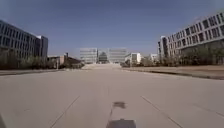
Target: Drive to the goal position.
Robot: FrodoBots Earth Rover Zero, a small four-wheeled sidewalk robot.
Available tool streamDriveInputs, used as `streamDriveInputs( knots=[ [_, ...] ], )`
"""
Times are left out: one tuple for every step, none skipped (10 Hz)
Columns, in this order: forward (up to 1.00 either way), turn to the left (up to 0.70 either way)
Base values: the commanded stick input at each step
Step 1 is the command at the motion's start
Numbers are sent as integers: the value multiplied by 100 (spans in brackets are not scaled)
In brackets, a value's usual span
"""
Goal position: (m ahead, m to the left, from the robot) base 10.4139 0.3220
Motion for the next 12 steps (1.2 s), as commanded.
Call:
streamDriveInputs(
  knots=[
    [70, 0],
    [70, 0],
    [70, 0],
    [70, 0],
    [70, 0],
    [70, 0],
    [70, 0],
    [70, 0],
    [70, 0],
    [70, 0],
    [70, 0],
    [70, 0]
  ],
)
